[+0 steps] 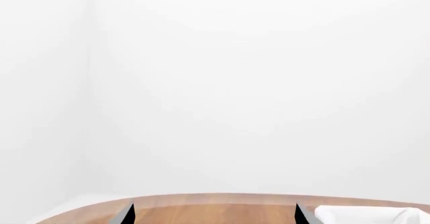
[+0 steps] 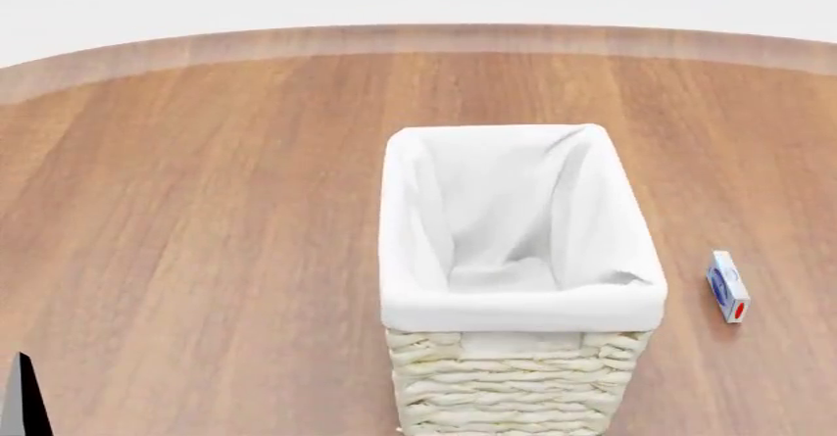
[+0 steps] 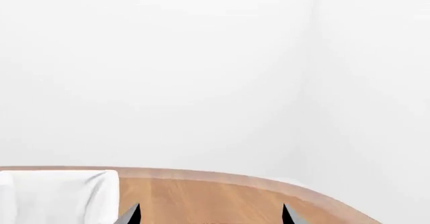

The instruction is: Pick up the alphabet soup and put it in the basket.

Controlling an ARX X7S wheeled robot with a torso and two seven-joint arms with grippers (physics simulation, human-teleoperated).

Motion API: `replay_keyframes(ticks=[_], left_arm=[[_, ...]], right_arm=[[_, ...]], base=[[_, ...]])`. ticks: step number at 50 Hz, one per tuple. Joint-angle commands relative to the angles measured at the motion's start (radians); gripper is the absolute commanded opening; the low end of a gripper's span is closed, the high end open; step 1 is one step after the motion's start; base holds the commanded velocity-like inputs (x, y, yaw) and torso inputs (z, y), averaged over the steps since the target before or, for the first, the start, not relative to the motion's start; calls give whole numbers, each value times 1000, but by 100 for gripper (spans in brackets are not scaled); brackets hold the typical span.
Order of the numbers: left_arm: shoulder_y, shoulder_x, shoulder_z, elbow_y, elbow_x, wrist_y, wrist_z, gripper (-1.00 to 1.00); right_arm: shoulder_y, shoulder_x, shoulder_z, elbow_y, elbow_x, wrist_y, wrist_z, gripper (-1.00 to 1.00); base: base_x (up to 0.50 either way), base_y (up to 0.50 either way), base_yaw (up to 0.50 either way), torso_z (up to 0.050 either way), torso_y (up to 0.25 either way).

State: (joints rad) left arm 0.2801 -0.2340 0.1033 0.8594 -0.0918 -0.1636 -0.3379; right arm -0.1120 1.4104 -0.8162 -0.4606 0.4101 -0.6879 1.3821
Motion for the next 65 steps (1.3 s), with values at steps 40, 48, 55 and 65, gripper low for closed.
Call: replay_keyframes(ticks=[40, 48, 55, 65], left_arm=[[-11, -23, 21, -17, -11, -2, -32, 100], [-11, -26, 22, -18, -14, 0, -38, 100], [-12, -28, 23, -21, -17, 1, -43, 100], [-16, -33, 24, -24, -19, 0, -50, 100]], right_arm=[[-47, -266, -81, 246, -182, -53, -118, 100], [-61, -284, -86, 256, -194, -60, -116, 100], [-67, -305, -91, 277, -200, -59, -120, 100], [-96, -324, -98, 299, -216, -78, -108, 100]], base=[[0, 0, 0, 0, 0], [0, 0, 0, 0, 0], [0, 0, 0, 0, 0], [0, 0, 0, 0, 0]])
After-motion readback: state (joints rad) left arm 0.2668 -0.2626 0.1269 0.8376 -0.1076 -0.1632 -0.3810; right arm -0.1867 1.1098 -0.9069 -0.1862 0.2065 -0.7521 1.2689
